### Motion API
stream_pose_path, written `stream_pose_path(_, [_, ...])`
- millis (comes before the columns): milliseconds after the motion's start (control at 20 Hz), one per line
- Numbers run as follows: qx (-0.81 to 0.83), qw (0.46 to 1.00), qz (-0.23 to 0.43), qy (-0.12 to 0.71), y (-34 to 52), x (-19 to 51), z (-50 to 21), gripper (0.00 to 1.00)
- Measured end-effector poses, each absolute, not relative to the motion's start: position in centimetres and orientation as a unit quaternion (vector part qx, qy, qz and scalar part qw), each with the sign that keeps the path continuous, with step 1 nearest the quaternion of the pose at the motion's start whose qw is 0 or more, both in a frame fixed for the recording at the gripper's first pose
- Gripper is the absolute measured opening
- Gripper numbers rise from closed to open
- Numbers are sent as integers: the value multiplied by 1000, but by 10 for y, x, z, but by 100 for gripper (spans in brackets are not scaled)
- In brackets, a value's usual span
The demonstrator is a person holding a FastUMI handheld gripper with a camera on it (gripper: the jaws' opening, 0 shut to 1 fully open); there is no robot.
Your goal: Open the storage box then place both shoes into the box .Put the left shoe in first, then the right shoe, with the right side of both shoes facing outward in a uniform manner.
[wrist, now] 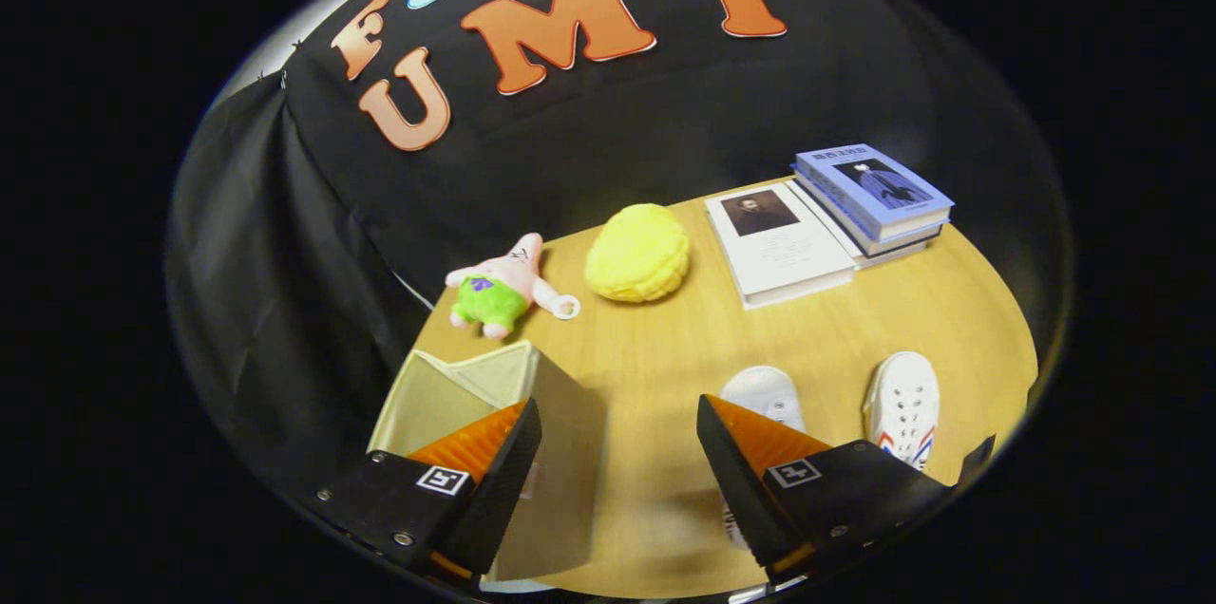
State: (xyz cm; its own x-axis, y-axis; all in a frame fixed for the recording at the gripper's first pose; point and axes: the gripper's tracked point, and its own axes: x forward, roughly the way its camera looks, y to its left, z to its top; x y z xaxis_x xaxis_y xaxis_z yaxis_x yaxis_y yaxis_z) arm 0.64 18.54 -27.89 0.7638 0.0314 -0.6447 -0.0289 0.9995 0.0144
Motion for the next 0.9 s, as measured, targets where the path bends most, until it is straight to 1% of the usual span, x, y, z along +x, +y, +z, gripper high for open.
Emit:
stream_pose_path(400, [-28, 925, -63, 375, 99, -20, -329, 96])
stream_pose_path(600, [-11, 910, -81, 406, 79, -35, -360, 87])
stream_pose_path(650, [-6, 908, -82, 410, 75, -35, -364, 82])
stream_pose_path(900, [-14, 898, -80, 433, 66, -36, -388, 66])
